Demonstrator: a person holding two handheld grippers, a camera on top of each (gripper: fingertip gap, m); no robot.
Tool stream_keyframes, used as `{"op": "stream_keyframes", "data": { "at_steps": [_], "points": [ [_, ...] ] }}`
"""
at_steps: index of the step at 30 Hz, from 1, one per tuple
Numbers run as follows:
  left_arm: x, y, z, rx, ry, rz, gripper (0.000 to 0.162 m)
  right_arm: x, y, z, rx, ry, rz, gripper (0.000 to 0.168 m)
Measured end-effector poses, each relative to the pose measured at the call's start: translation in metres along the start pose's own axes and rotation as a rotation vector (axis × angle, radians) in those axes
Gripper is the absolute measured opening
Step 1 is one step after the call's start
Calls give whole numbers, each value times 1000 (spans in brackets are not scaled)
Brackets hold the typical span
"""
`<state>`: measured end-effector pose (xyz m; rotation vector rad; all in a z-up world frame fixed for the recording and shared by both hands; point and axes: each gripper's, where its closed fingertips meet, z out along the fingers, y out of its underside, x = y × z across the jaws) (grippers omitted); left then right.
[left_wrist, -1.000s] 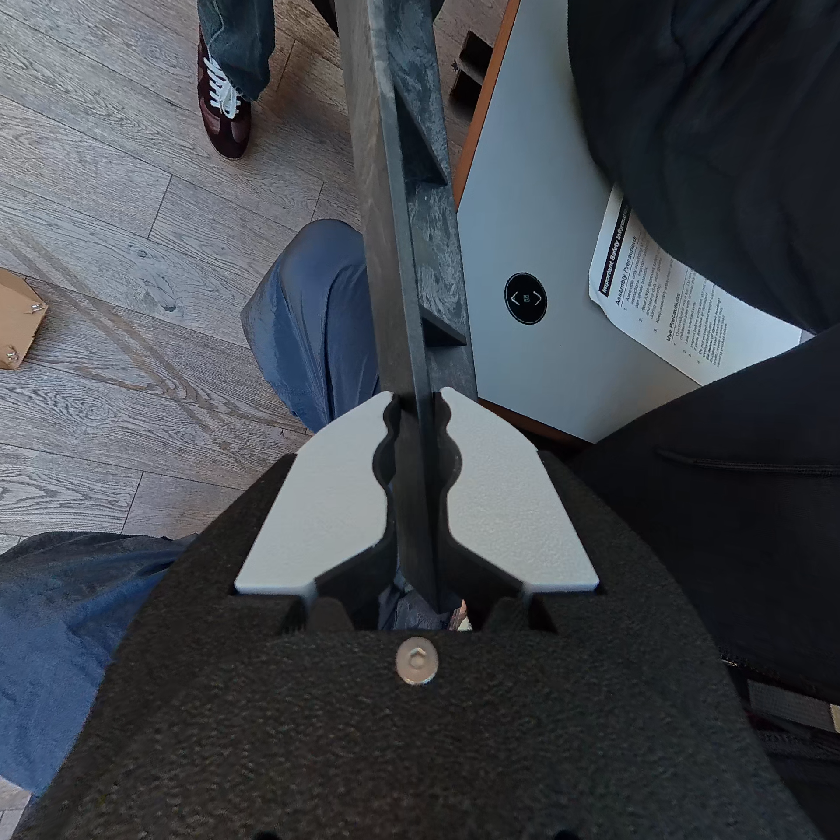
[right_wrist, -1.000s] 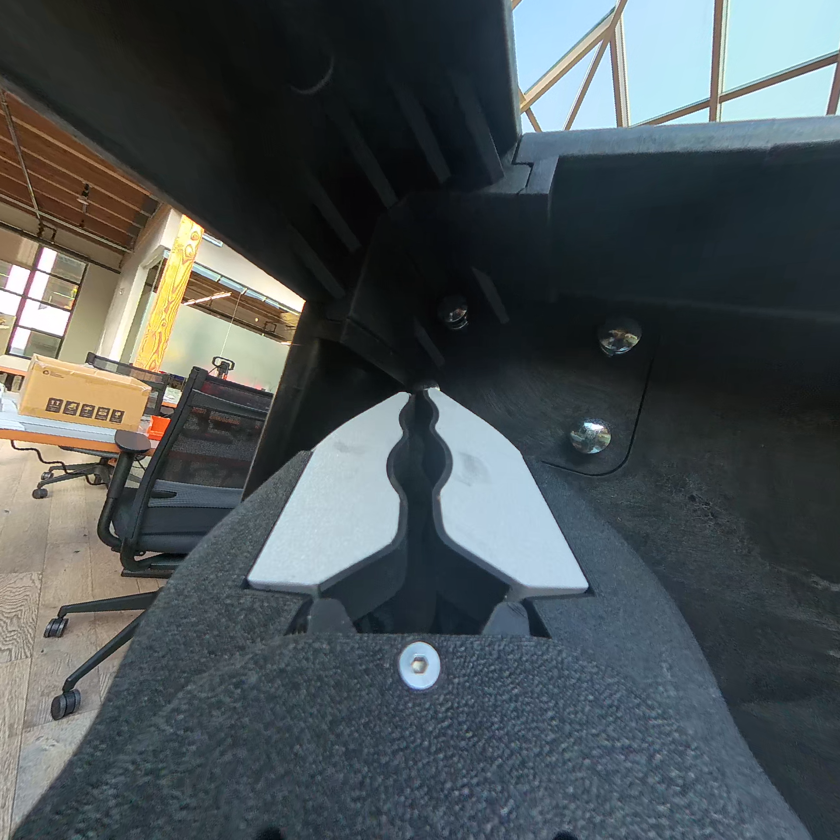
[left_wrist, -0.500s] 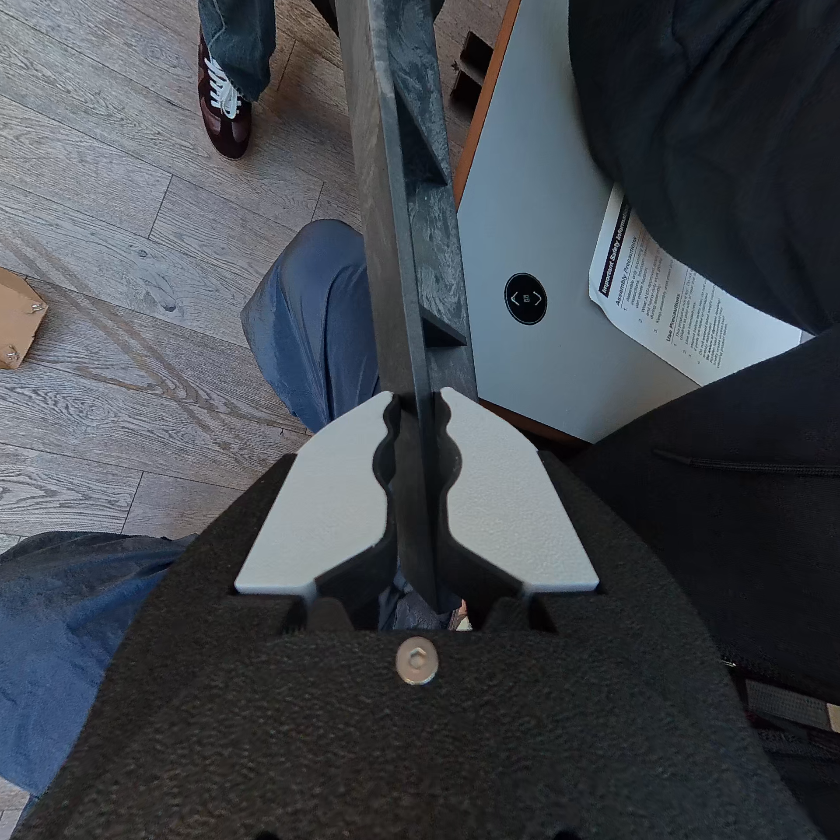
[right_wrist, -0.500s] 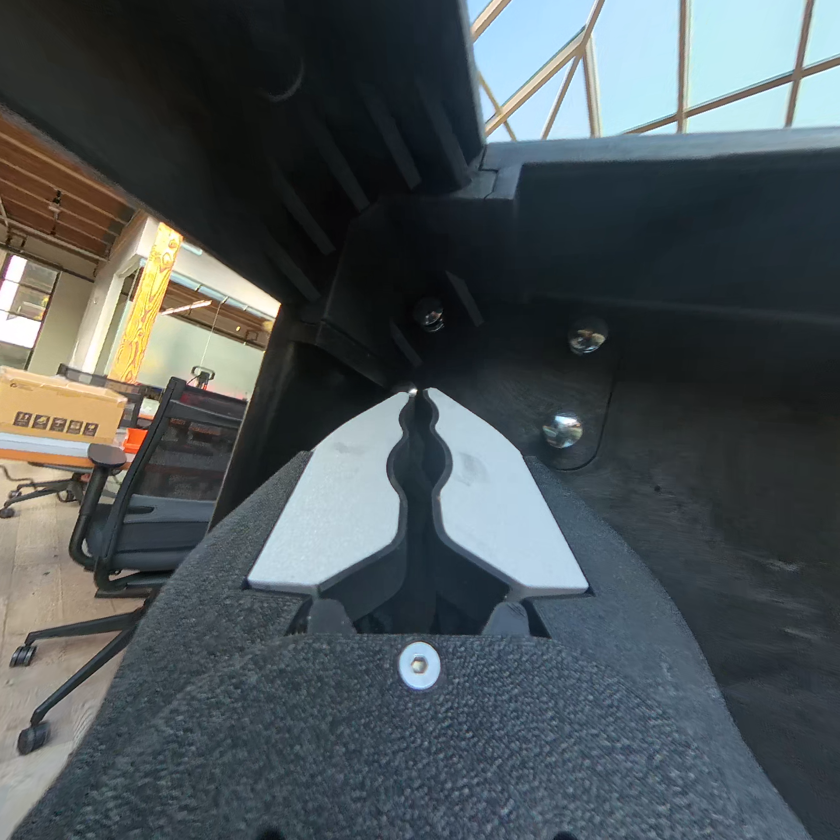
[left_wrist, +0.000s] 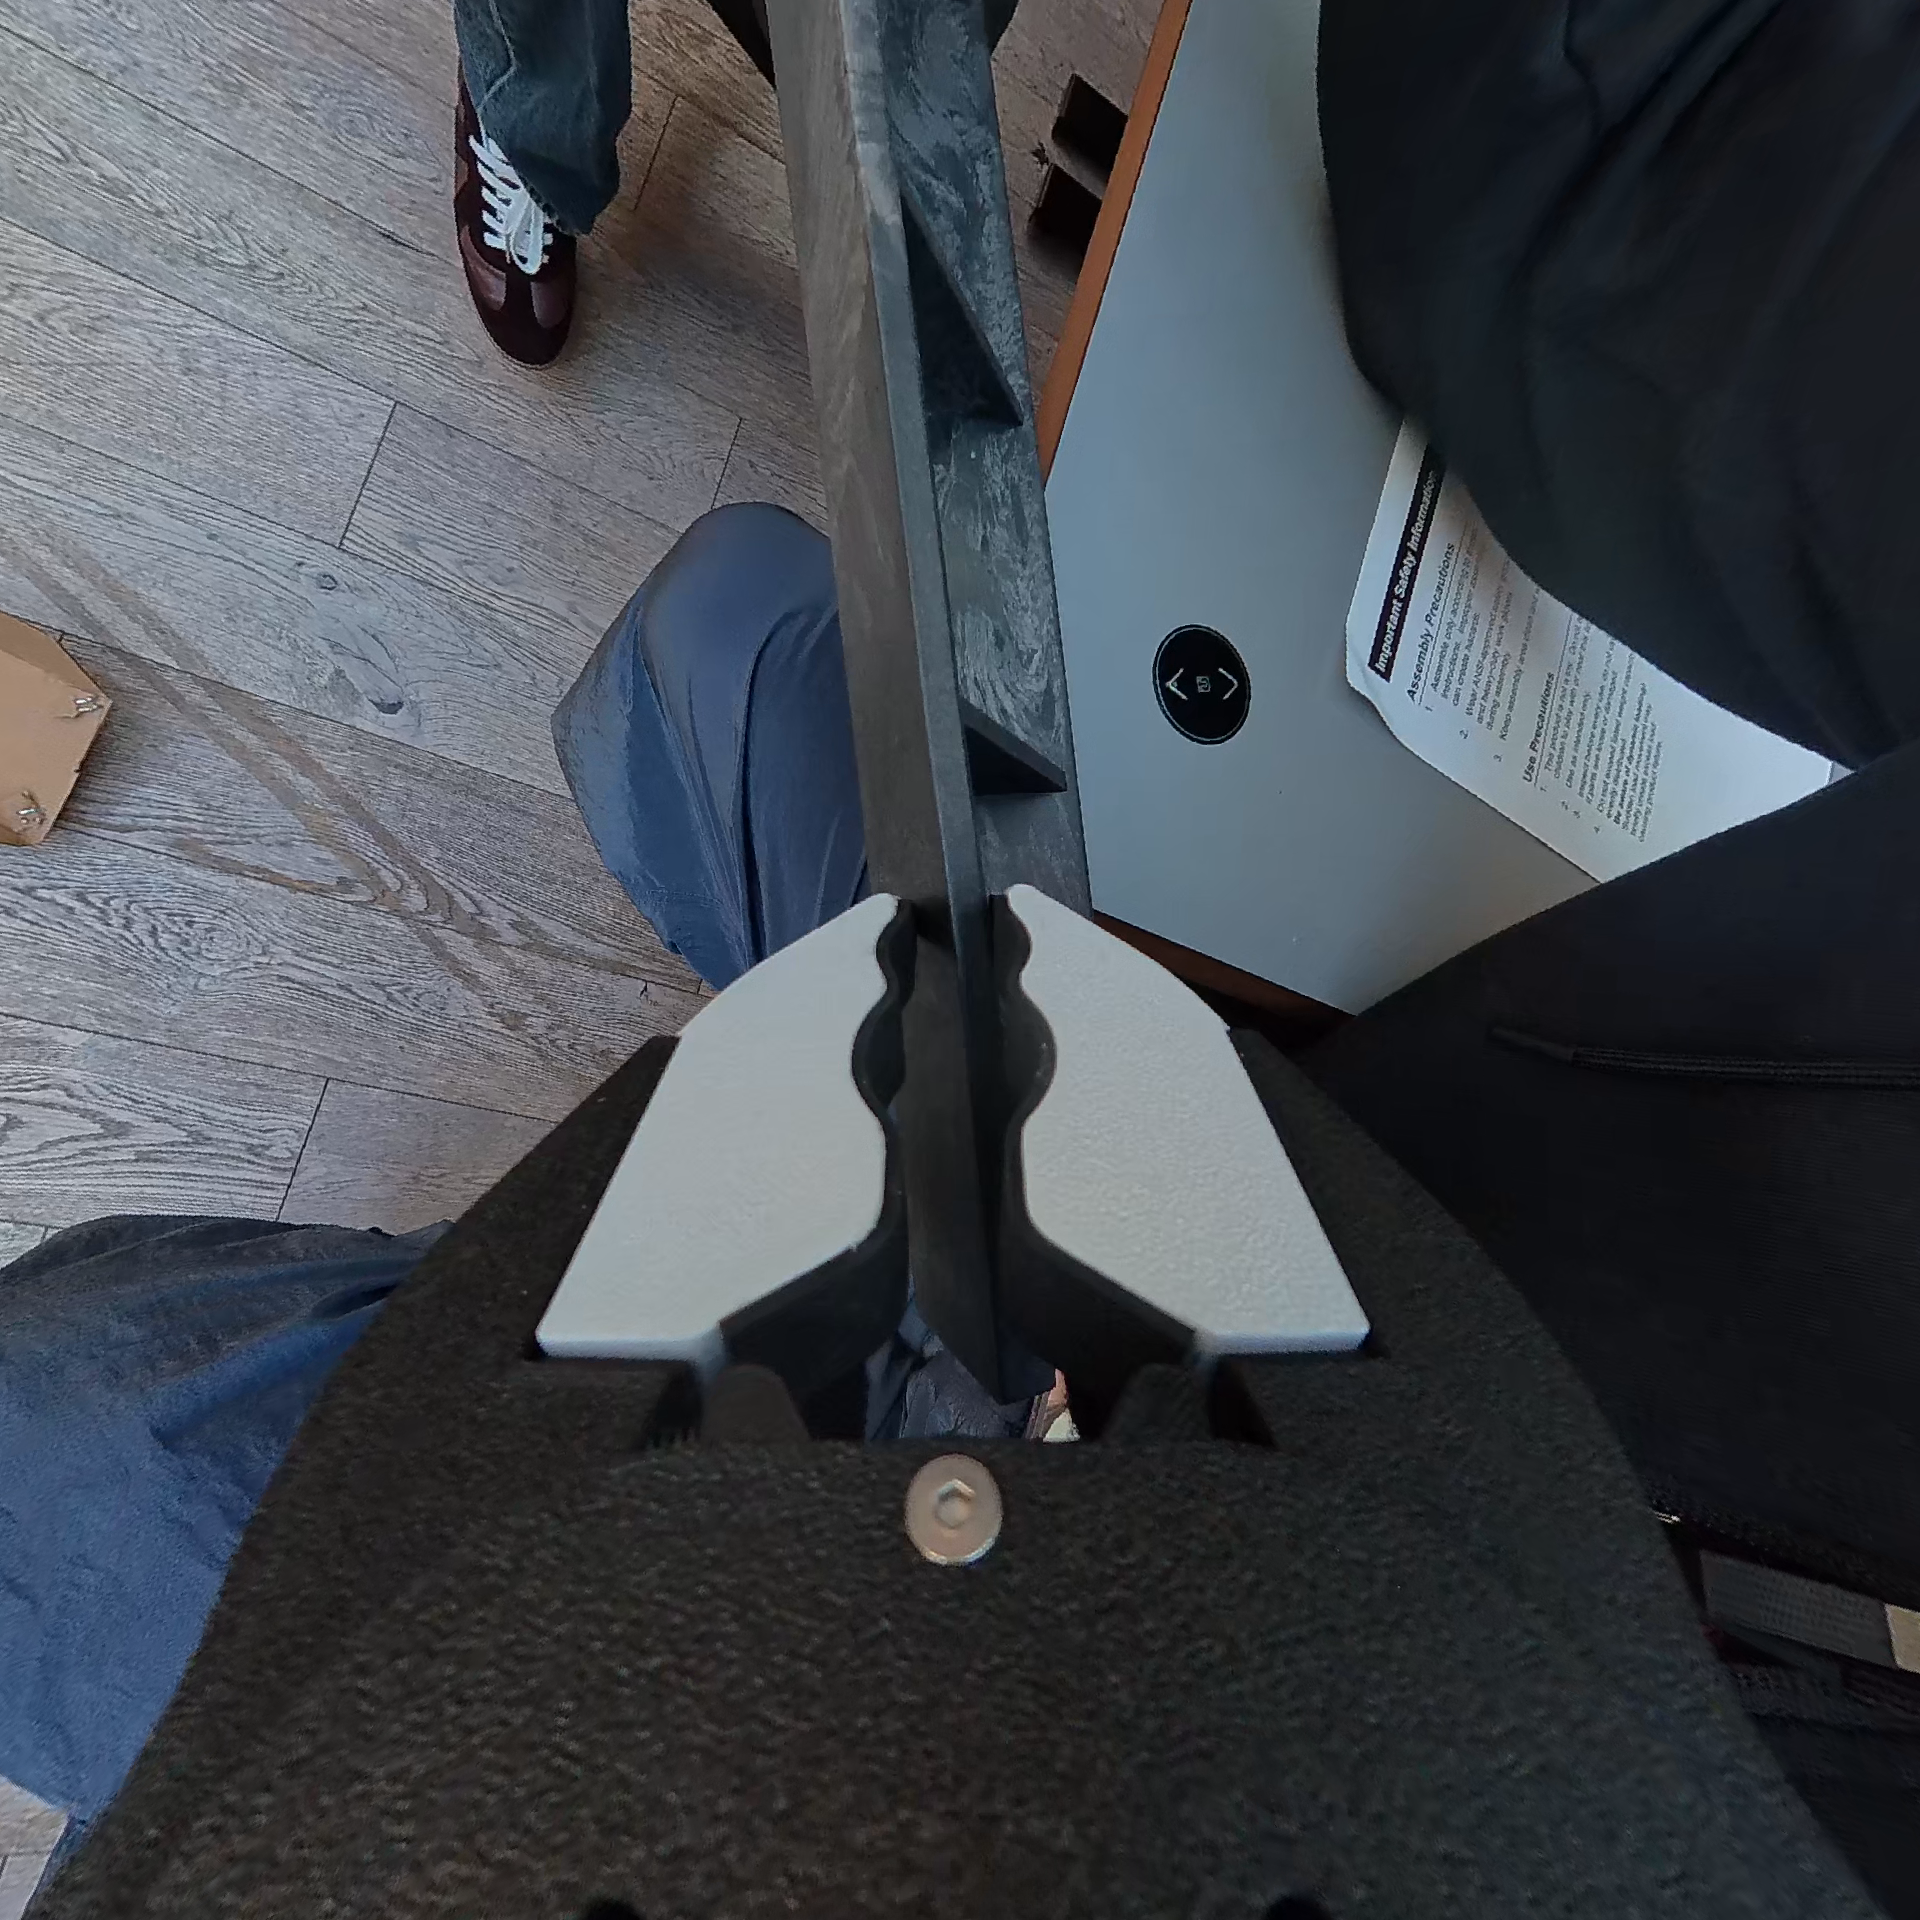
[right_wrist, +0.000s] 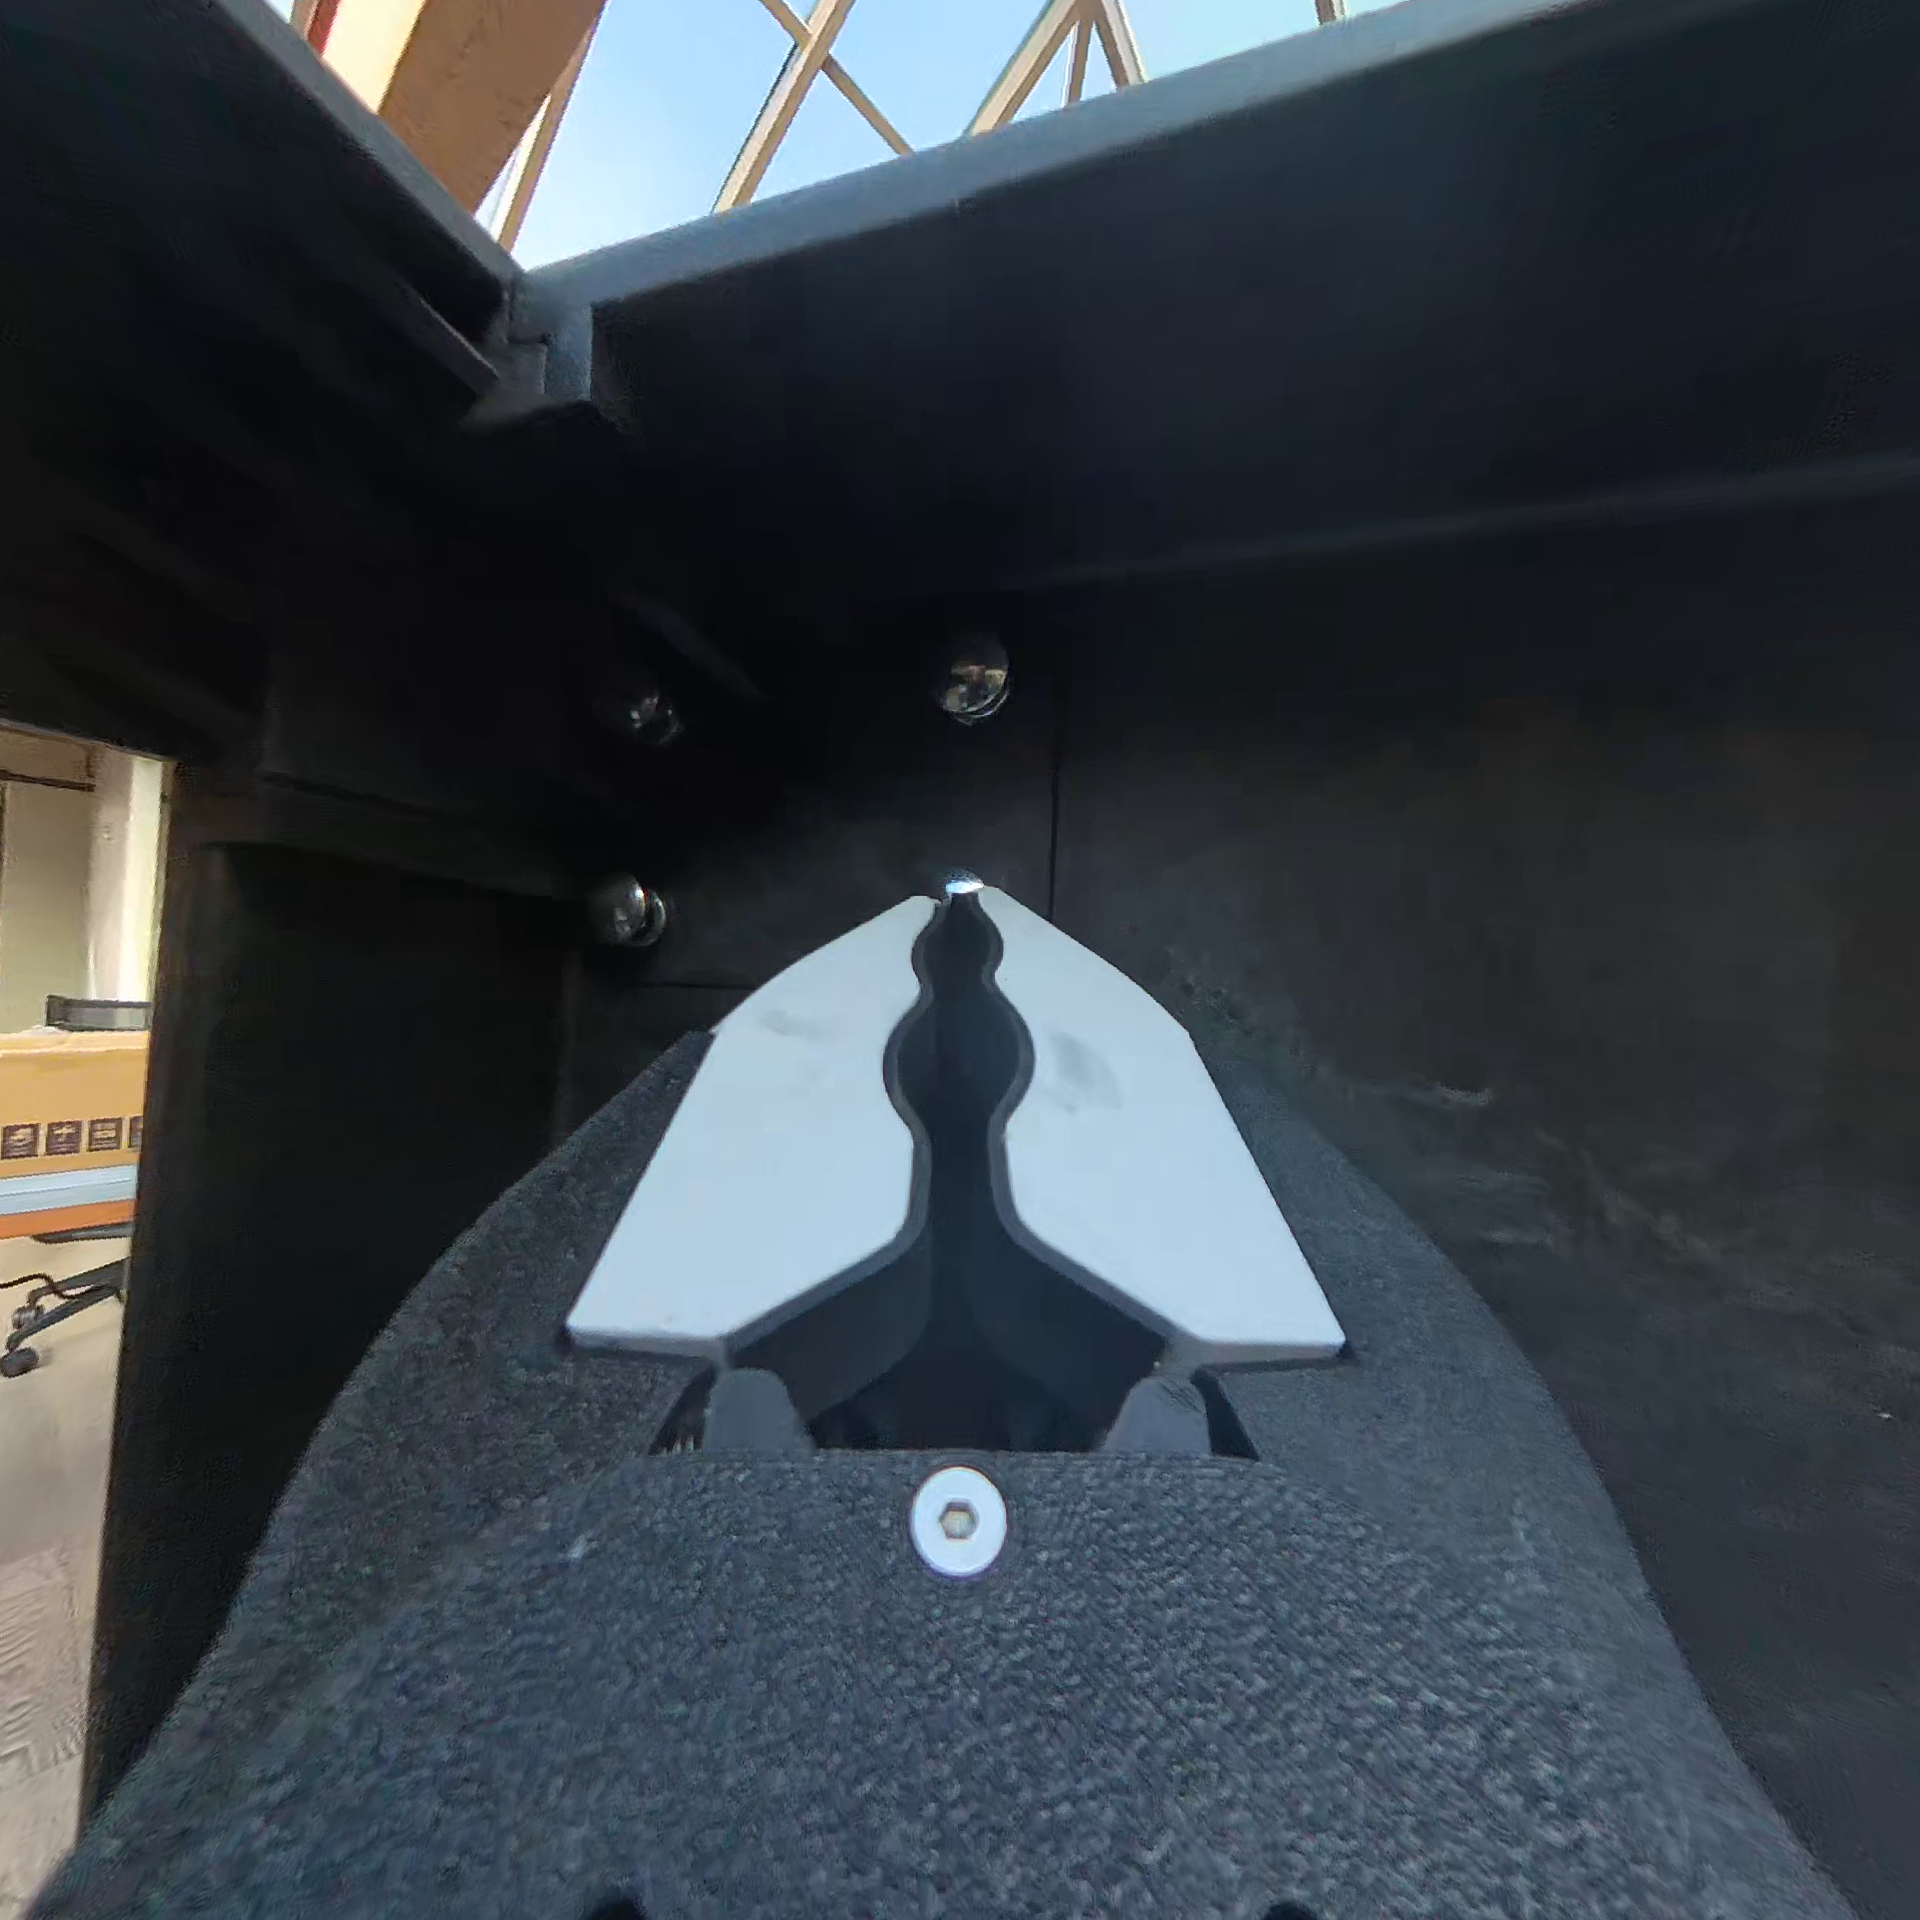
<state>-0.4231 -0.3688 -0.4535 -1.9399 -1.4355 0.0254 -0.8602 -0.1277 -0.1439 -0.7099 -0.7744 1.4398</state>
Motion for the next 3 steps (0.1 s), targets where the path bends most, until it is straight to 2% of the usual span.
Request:
{"op": "stream_keyframes", "data": {
  "at_steps": [3],
  "points": [
    [0, 0, 0, 0, -1, 0, 14, 1, -5, -3, 39, 3, -4, 0]
  ]
}}
